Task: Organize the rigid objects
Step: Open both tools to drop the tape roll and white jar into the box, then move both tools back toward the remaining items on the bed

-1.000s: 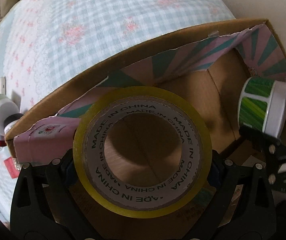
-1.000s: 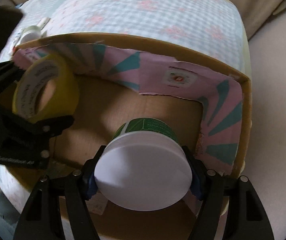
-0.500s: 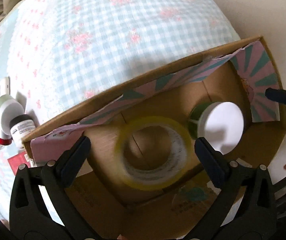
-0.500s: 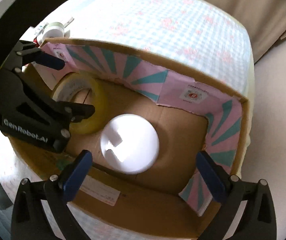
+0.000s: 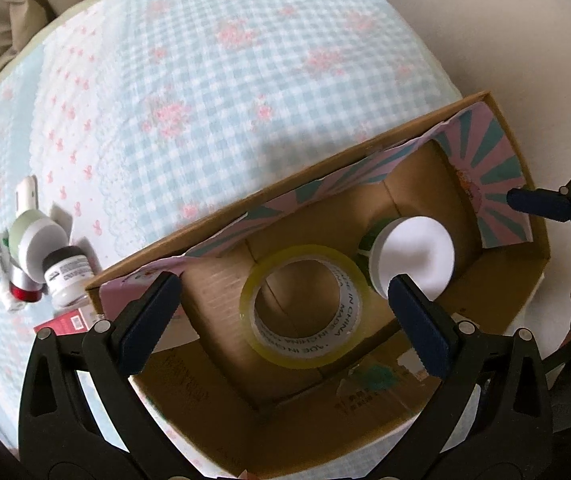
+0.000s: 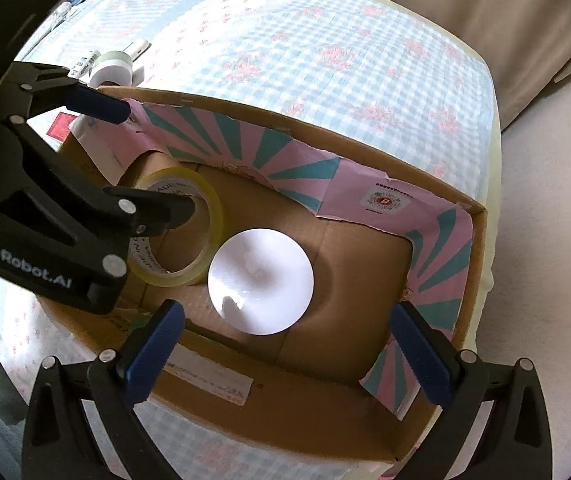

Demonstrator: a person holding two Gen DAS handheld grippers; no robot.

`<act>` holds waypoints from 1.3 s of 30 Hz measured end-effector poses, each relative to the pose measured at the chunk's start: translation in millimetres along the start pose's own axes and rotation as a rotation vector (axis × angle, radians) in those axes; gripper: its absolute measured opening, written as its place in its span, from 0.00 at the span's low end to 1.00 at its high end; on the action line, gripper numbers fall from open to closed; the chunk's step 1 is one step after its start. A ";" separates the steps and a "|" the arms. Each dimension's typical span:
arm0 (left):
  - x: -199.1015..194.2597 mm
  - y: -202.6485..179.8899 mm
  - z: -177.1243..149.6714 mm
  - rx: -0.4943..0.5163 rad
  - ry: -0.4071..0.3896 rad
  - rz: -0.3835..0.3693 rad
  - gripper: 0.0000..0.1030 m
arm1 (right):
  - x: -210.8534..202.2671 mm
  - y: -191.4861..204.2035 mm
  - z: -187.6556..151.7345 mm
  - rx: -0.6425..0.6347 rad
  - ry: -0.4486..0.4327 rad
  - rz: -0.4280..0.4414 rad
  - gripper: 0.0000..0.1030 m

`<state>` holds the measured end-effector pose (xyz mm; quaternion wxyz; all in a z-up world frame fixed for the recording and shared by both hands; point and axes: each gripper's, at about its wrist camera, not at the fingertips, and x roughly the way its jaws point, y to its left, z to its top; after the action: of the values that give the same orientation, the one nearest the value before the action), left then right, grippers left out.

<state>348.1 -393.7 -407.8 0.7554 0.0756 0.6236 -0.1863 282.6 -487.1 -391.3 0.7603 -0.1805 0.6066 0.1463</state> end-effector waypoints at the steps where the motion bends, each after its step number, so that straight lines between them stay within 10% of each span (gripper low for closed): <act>1: -3.9 -2.9 -1.6 0.003 -0.009 0.001 1.00 | -3.0 0.3 0.4 0.002 -0.002 0.001 1.00; 18: -143.2 23.7 -39.8 -0.011 -0.224 -0.008 1.00 | -102.9 48.4 14.7 0.082 -0.077 -0.062 1.00; 28: -231.3 128.0 -101.5 -0.078 -0.318 0.034 1.00 | -183.9 117.7 43.3 0.270 -0.211 -0.040 1.00; 39: -255.1 265.7 -132.5 -0.162 -0.316 0.087 1.00 | -181.3 207.2 86.1 0.441 -0.223 0.022 1.00</act>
<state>287.9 -55.8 -219.6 0.8551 0.0110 0.5061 -0.1122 225.9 -264.1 -217.5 0.8419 0.0139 0.5381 0.0375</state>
